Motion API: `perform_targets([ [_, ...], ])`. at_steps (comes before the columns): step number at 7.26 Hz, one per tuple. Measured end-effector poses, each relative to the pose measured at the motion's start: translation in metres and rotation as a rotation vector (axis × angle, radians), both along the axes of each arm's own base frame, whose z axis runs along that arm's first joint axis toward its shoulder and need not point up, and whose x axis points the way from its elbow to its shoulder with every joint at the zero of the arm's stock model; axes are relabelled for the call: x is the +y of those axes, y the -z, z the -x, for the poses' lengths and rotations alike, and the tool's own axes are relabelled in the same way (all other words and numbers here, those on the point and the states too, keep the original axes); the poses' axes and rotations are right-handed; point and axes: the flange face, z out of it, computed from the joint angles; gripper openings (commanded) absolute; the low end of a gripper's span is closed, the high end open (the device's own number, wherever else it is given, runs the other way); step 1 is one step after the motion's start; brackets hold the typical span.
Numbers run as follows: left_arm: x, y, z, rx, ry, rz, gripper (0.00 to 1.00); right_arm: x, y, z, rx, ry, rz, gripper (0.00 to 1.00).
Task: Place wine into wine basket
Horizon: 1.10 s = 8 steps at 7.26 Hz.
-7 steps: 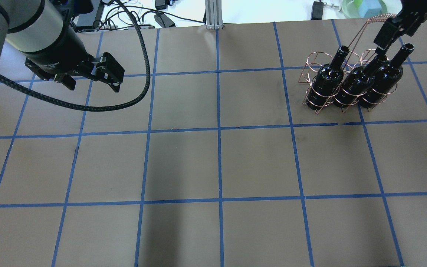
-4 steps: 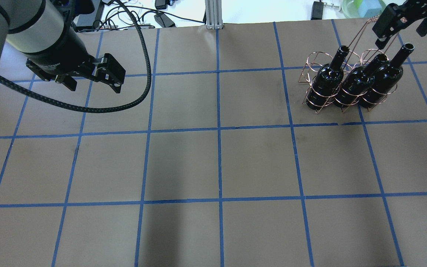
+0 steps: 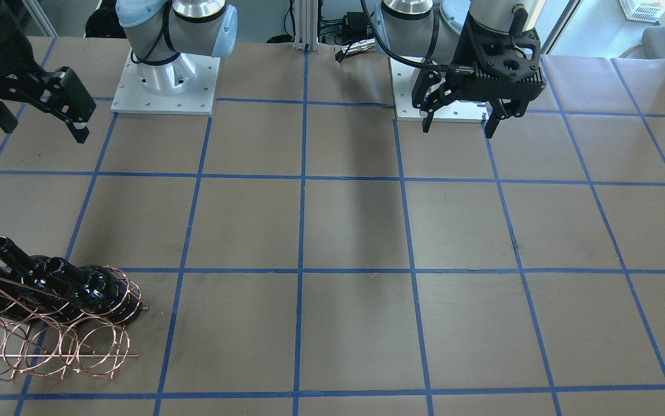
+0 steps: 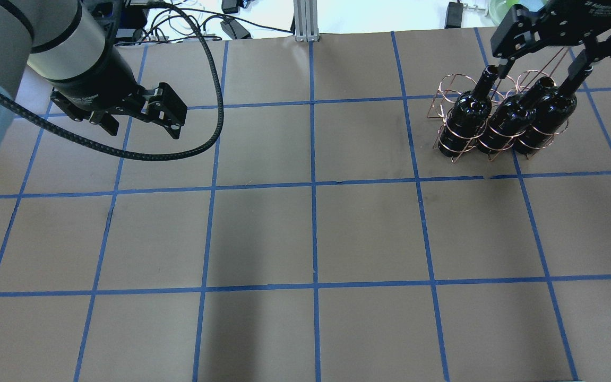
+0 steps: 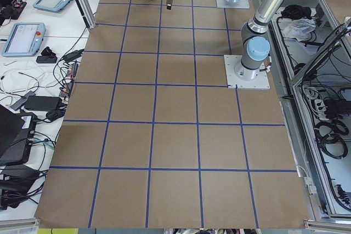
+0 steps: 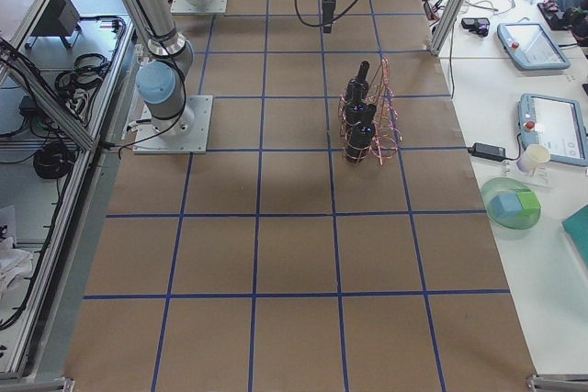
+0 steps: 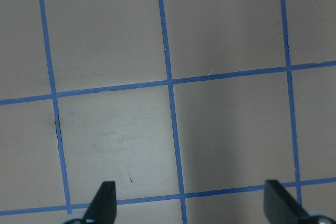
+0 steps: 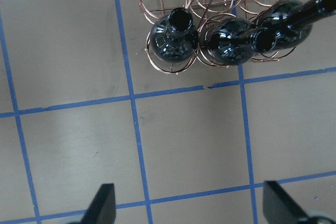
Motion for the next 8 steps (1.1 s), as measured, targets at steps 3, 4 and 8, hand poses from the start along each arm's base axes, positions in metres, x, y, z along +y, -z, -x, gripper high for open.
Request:
perform_targets([
  [3,0.002,-0.005,-0.007,-0.023,-0.013,0.013,1.0,0.019,0.0,-0.046,0.018,-0.021,0.0,1.0],
  [4,0.003,-0.005,-0.007,-0.026,-0.013,0.01,1.0,0.023,-0.001,-0.057,0.007,-0.039,0.004,1.0],
  [8,0.005,-0.004,-0.008,-0.032,-0.015,0.005,1.0,0.026,-0.002,-0.072,-0.052,-0.114,0.005,1.0],
])
